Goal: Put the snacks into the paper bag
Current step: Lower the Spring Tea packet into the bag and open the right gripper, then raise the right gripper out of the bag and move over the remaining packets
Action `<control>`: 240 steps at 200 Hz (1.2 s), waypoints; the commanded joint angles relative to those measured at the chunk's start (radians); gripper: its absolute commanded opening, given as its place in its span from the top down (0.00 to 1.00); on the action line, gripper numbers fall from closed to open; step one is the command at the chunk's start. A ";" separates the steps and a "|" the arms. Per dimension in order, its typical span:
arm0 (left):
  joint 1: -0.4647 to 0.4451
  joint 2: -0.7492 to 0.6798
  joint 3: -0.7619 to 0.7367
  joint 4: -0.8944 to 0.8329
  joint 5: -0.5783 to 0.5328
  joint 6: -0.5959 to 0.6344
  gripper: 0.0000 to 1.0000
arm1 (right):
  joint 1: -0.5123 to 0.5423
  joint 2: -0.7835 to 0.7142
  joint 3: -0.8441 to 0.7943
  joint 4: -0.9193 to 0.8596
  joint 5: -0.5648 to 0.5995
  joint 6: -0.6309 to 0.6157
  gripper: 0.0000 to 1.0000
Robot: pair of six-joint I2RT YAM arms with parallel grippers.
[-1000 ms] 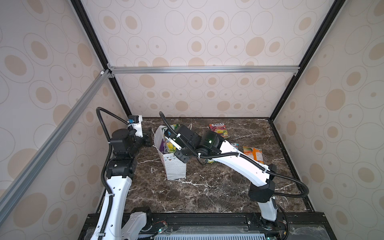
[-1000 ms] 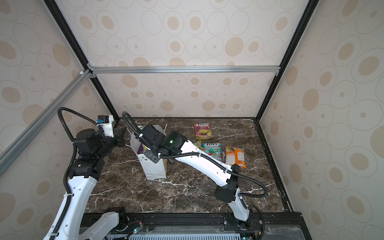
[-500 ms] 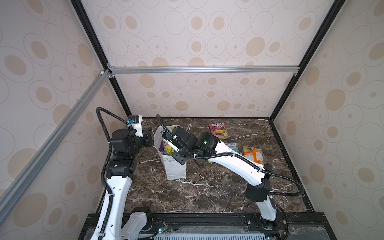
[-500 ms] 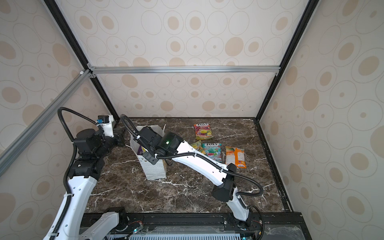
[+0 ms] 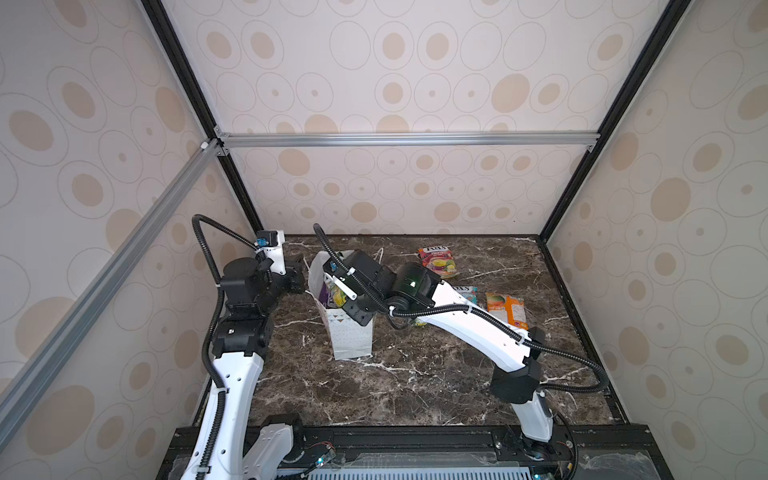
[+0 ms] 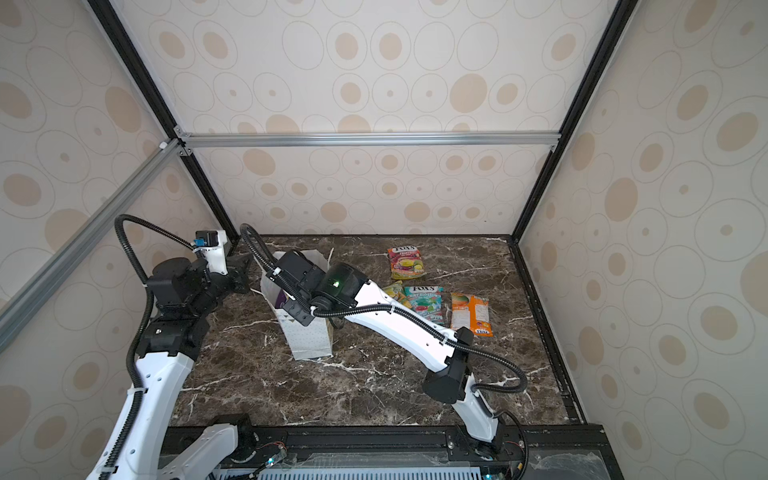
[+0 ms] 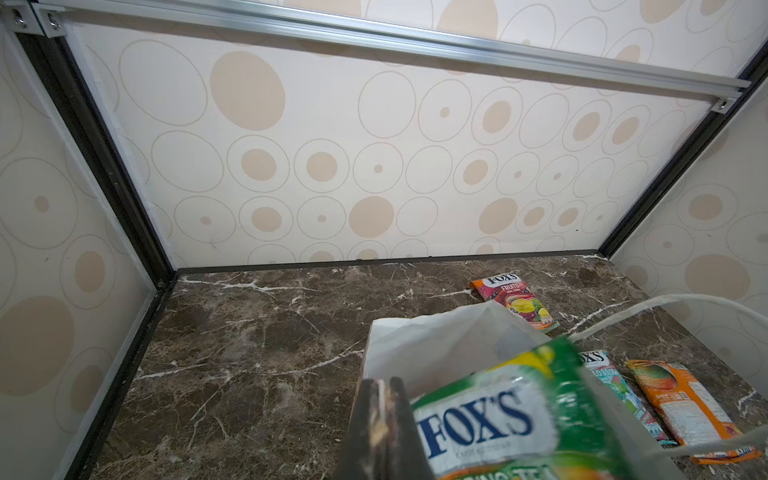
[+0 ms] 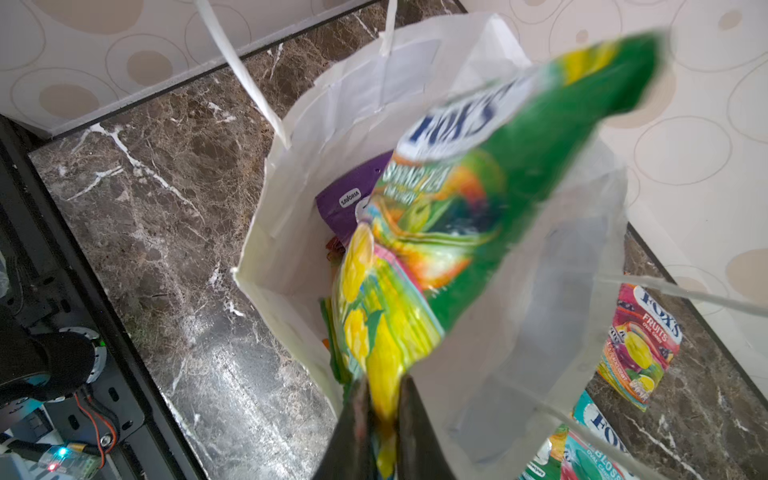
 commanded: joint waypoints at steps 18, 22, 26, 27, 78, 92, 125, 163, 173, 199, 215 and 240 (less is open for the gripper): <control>0.006 -0.027 0.011 0.046 0.004 0.015 1.00 | 0.010 -0.018 0.030 0.015 0.025 -0.022 0.77; 0.006 -0.026 0.010 0.046 0.005 0.015 1.00 | 0.010 -0.020 0.030 0.018 0.027 -0.021 0.75; 0.006 -0.027 0.012 0.047 0.003 0.015 1.00 | 0.010 -0.020 0.030 0.019 0.027 -0.024 0.75; 0.007 -0.027 0.011 0.047 0.002 0.015 1.00 | 0.010 -0.020 0.030 0.019 0.028 -0.025 0.75; 0.006 -0.031 0.010 0.046 -0.006 0.018 1.00 | 0.009 -0.057 0.015 0.057 0.033 -0.034 0.74; 0.006 -0.031 0.011 0.047 -0.006 0.018 1.00 | 0.009 -0.078 -0.012 0.082 0.022 -0.034 0.74; 0.006 -0.032 0.009 0.046 -0.010 0.019 1.00 | 0.009 -0.175 -0.146 0.192 -0.055 -0.034 0.74; 0.006 -0.038 0.005 0.052 -0.011 0.017 1.00 | 0.010 -0.369 -0.415 0.394 -0.082 -0.043 0.74; 0.006 -0.042 0.002 0.057 -0.011 0.017 1.00 | 0.010 -0.427 -0.487 0.446 -0.057 -0.045 0.75; 0.006 -0.039 0.001 0.060 -0.011 0.013 1.00 | 0.009 -0.578 -0.686 0.560 0.038 -0.046 0.73; 0.006 -0.037 0.001 0.061 -0.009 0.010 1.00 | 0.002 -0.647 -0.770 0.577 0.097 -0.032 0.72; 0.006 -0.039 0.001 0.058 -0.013 0.012 1.00 | -0.038 -0.717 -0.850 0.536 0.133 0.029 0.72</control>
